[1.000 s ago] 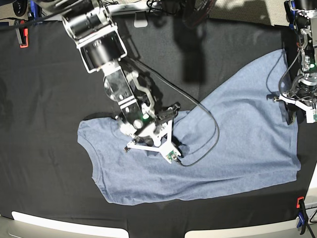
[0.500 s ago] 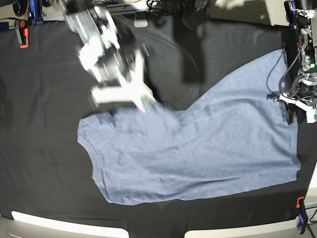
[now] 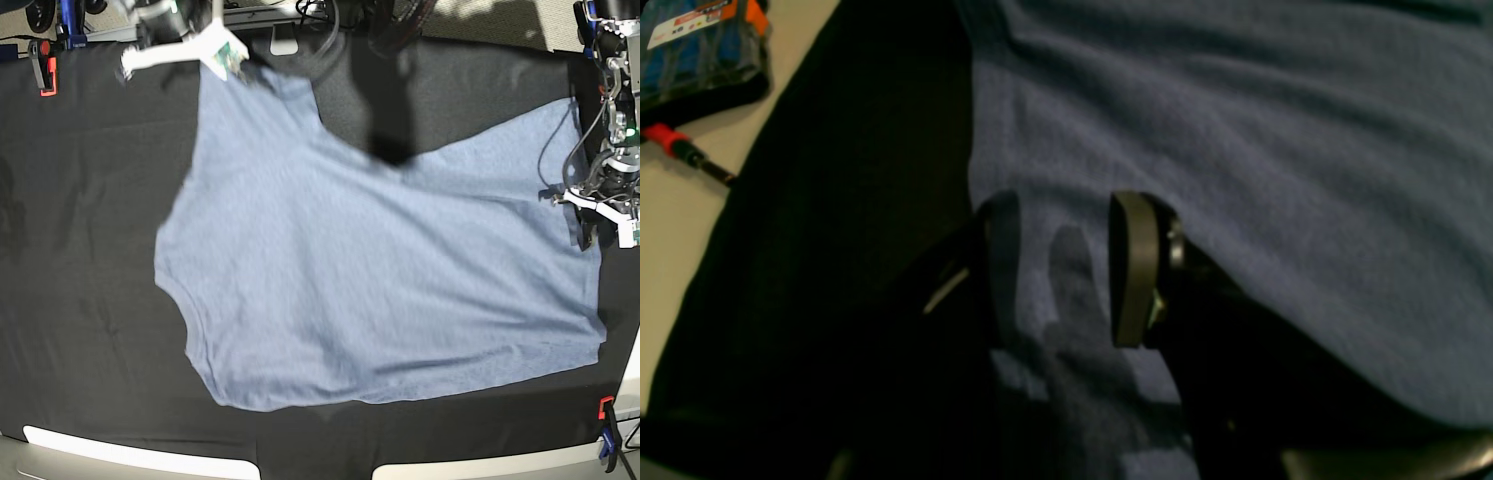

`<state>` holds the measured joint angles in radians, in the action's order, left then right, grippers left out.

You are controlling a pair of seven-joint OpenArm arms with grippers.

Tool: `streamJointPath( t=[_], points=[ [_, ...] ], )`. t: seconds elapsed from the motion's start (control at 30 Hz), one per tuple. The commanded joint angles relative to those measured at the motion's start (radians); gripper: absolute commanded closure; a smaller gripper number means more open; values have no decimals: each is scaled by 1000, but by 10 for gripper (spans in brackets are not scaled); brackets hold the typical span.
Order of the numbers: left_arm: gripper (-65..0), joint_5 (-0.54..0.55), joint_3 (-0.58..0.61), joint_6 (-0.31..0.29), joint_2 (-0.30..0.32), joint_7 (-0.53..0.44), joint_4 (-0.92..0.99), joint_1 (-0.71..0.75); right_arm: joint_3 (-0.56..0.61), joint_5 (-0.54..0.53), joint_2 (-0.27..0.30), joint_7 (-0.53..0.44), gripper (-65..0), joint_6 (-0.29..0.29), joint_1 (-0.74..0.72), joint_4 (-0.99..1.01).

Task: Layout the t-shirt on the table in an organized manner, then fold the t-shirt properly
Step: 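Lift and pull the grasped shirt edge toward the collar with the right gripper, then lower the right gripper and lay the shirt shoulder flat on the table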

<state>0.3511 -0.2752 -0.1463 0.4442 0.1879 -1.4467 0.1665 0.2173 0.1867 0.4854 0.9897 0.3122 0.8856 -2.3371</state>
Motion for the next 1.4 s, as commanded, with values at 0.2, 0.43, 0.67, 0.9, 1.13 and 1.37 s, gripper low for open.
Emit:
streamJointPath(
  t=[0.2,0.43,0.67,0.9,1.13,1.37],
  points=[
    [-201,6,-8,-4,26,15,-19,-8,-3,46,13,-16,0,-36,76,-19],
    [-207,11,-53,-54,87,116,-50,87,-3,68,13,-36,-133,-37,76,-19],
    [-248,151,-237,-192,88,262,-128,269,-3,68,13,-84,-227,-46,61,-19],
    [-263,227,-248,-270,71,323,-123,381,-3,65,13,-84,-227,-67,23,-19],
    [-263,298,-247,-310,19,399,-116,385,-3,65,13,-84,-227,-98,23,-19],
    [-241,366,-247,-364,-1,448,-116,385,-3,65,13,-84,-227,-182,23,-19]
  ],
)
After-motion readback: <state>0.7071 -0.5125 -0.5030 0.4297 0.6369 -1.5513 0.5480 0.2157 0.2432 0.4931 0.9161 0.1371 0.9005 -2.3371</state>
